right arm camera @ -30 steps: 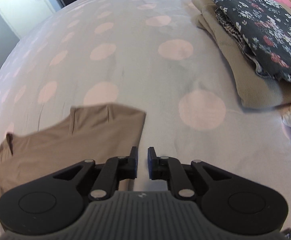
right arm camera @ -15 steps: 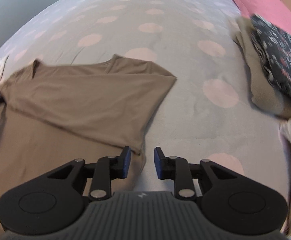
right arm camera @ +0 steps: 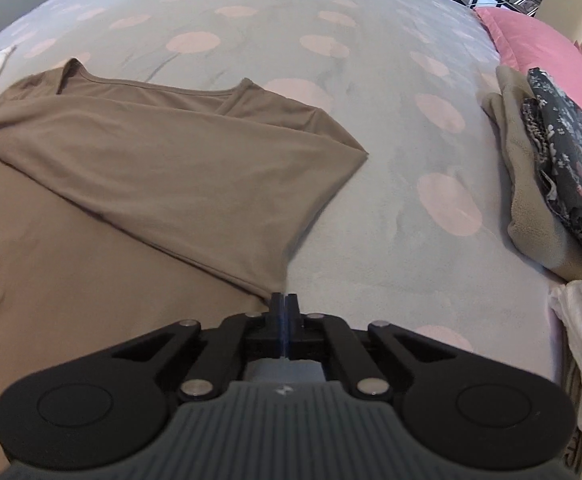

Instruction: Fold clothes

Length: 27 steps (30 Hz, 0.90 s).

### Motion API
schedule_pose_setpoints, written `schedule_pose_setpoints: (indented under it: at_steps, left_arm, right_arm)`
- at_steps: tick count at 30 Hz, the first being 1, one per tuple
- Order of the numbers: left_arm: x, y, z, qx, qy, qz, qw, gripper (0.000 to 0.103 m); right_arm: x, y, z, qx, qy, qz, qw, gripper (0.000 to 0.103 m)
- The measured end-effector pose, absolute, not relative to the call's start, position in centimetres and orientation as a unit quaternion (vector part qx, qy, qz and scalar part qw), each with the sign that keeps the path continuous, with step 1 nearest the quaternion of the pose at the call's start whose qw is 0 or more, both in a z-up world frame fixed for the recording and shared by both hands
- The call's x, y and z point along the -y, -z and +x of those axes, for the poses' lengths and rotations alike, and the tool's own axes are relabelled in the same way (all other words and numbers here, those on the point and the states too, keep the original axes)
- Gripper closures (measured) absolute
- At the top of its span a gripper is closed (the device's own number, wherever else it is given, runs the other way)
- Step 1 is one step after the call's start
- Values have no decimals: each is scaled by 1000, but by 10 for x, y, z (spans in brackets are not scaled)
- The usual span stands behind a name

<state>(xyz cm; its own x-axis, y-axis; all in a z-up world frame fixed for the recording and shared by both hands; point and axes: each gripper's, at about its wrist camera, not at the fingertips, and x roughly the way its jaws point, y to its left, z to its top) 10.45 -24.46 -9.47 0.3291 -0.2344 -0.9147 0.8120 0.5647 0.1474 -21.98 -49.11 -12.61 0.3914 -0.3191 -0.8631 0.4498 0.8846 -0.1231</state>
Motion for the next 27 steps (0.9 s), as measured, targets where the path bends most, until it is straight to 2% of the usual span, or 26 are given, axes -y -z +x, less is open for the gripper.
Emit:
schedule_pose_setpoints:
  at_steps: [3, 6, 9, 13, 25, 27]
  left_arm:
    - [242, 92, 106, -453, 328, 315, 767, 102]
    - [233, 81, 108, -445, 321, 311, 776, 88]
    - [216, 68, 115, -439, 302, 297, 793, 87]
    - [186, 51, 123, -434, 279, 281, 809, 76]
    - [92, 43, 110, -468, 233, 272, 808, 74]
    - [83, 50, 101, -475, 241, 283, 798, 70]
  right_arm:
    - [495, 127, -221, -509, 236, 74, 825, 100]
    - [497, 120, -224, -502, 237, 90, 827, 98]
    - [495, 113, -224, -495, 238, 95, 830, 96]
    - [487, 103, -221, -489, 239, 88, 834, 84]
    - [457, 76, -212, -472, 253, 84, 841, 80]
    - [451, 73, -211, -469, 252, 85, 842, 79]
